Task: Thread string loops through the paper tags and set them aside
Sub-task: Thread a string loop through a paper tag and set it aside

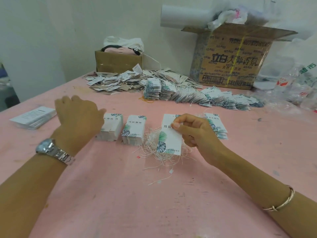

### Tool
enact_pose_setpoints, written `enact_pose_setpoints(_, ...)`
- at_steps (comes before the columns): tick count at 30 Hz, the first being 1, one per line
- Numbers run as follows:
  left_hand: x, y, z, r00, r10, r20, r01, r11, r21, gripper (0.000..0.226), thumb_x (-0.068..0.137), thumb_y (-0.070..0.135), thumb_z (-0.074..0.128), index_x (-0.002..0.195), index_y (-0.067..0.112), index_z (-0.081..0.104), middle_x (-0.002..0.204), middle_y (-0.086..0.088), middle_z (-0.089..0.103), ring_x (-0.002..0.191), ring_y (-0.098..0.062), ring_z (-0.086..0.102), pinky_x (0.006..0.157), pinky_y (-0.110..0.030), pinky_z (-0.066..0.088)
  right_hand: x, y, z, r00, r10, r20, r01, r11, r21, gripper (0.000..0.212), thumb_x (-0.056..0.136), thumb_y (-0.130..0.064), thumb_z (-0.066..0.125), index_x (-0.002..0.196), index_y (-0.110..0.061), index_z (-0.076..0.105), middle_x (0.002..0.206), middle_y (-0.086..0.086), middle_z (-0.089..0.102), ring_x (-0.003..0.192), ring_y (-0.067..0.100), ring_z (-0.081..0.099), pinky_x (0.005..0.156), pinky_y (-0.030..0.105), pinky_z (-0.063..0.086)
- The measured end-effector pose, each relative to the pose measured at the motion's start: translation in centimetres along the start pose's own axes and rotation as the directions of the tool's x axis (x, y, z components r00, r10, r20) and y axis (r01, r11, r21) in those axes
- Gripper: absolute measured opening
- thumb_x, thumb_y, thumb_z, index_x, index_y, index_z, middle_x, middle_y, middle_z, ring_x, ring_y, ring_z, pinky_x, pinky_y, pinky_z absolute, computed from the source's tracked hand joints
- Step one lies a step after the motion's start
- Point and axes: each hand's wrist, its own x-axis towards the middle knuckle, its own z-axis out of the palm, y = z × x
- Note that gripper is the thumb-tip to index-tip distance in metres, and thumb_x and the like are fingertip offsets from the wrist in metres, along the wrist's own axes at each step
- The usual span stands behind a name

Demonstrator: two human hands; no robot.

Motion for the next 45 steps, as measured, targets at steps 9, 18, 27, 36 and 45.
enact_pose_setpoints(9,1.3,-0.9,1.8,0.994,0.027,0.104,-0.017,0.995,-0.100,0.054,0.089,0.069,0.045,0.065,0.022,0.039,0.064,0.000,0.038,0.080,-0.025,0.038,0.090,-0.039,0.031,-0.2,0.2,0.4,1.000,0.017,0.013,-0.017,1.000,-0.009,0.011,0.089,-0.006,0.065,0.079,-0.010,0.065,0.051,-0.004,0.040,0.042,0.009,0.020,0.041,0.018,0.017)
enact_pose_setpoints(18,0.7,0.0,-0.2,0.968,-0.039,-0.249,-0.077,0.896,-0.437,0.048,0.096,0.044,0.050,0.064,0.011,0.060,0.060,-0.005,0.056,0.058,-0.026,0.049,0.072,-0.037,0.035,-0.3,0.0,0.5,0.999,0.032,0.021,-0.032,0.999,-0.009,0.011,0.089,-0.008,0.066,0.079,-0.012,0.064,0.051,-0.008,0.041,0.042,0.008,0.020,0.041,0.018,0.017)
enact_pose_setpoints(27,-4.7,6.8,-1.2,0.967,0.256,0.001,0.007,-0.024,-1.000,0.032,0.102,0.031,0.050,0.074,0.018,0.058,0.058,0.018,0.057,0.047,0.007,0.049,0.046,-0.008,0.036,-0.4,-0.7,0.5,0.999,0.009,0.031,-0.007,0.998,-0.064,0.015,0.095,-0.009,0.059,0.082,-0.016,0.055,0.055,-0.018,0.049,0.044,0.006,0.027,0.042,0.014,0.021)
enact_pose_setpoints(36,-7.0,8.2,-0.2,0.968,0.236,-0.087,-0.131,0.177,-0.976,0.032,0.100,0.042,0.047,0.084,0.015,0.054,0.064,0.007,0.051,0.058,-0.011,0.045,0.059,-0.033,0.038,-1.0,-0.9,1.1,0.985,-0.108,0.136,0.119,0.990,-0.078,0.013,0.095,0.000,0.055,0.085,-0.009,0.055,0.059,-0.017,0.047,0.047,0.001,0.032,0.046,0.010,0.026)
enact_pose_setpoints(45,-7.5,8.5,-1.0,0.944,0.312,-0.108,-0.143,0.092,-0.985,0.023,0.101,0.032,0.049,0.091,0.015,0.060,0.071,0.009,0.061,0.058,-0.001,0.053,0.055,-0.022,0.042,-0.9,-0.7,0.9,0.971,-0.173,0.167,0.183,0.982,-0.051,0.007,0.093,-0.007,0.060,0.087,-0.007,0.056,0.057,-0.011,0.046,0.049,0.001,0.033,0.049,0.009,0.028)
